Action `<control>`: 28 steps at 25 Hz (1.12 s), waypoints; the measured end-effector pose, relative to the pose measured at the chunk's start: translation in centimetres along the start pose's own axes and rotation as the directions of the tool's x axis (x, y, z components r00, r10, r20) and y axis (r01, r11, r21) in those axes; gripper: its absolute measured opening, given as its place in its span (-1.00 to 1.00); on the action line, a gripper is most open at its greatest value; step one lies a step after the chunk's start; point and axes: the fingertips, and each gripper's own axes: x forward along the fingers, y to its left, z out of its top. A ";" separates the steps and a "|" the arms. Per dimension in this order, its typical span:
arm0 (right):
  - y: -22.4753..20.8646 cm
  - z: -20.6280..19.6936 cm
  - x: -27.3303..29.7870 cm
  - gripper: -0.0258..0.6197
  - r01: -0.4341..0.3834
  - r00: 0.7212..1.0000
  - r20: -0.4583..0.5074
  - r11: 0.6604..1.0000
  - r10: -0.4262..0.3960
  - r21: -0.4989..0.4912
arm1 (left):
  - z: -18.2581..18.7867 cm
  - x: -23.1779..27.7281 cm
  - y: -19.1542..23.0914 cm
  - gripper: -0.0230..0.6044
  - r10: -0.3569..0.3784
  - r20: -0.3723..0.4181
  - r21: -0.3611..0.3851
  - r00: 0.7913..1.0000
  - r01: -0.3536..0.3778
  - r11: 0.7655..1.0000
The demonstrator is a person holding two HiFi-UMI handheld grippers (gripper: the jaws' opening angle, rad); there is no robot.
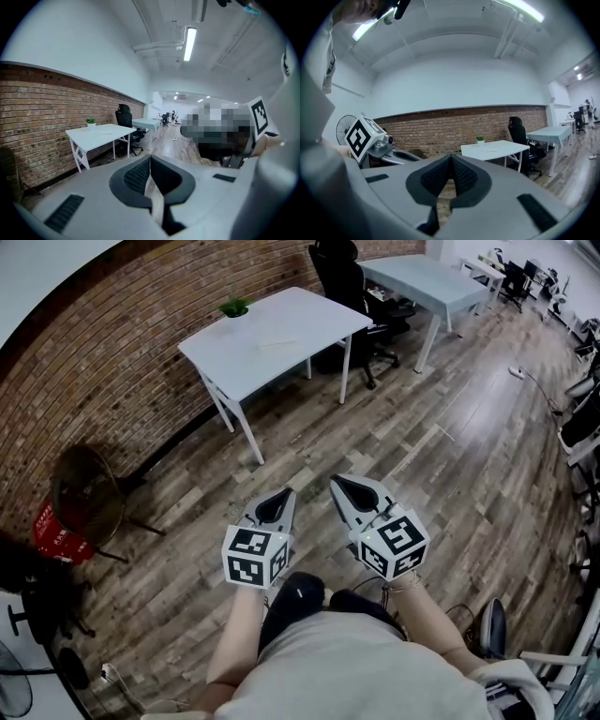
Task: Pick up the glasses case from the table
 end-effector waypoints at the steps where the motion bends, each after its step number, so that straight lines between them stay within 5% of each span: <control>1: -0.1 -0.8 0.0 -0.92 -0.005 1.000 -0.013 1.000 0.006 0.010 | -0.3 0.3 -0.3 -0.90 -0.001 -0.007 -0.004 1.000 0.001 1.000; 10: -2.1 -3.0 3.2 -0.92 -0.045 0.999 -0.004 0.991 0.045 0.122 | -0.5 4.1 2.5 -0.90 -0.005 -0.046 -0.012 0.999 0.004 1.000; 22: -10.0 0.7 20.0 -0.92 -0.021 1.000 -0.021 0.995 0.023 0.097 | 3.2 15.3 15.7 -0.90 -0.079 -0.062 -0.112 0.995 0.071 0.991; 28: -13.8 2.0 28.1 -0.92 0.013 0.999 -0.046 0.996 -0.009 0.092 | 7.7 20.1 22.6 -0.90 -0.120 -0.045 -0.067 0.992 0.117 0.991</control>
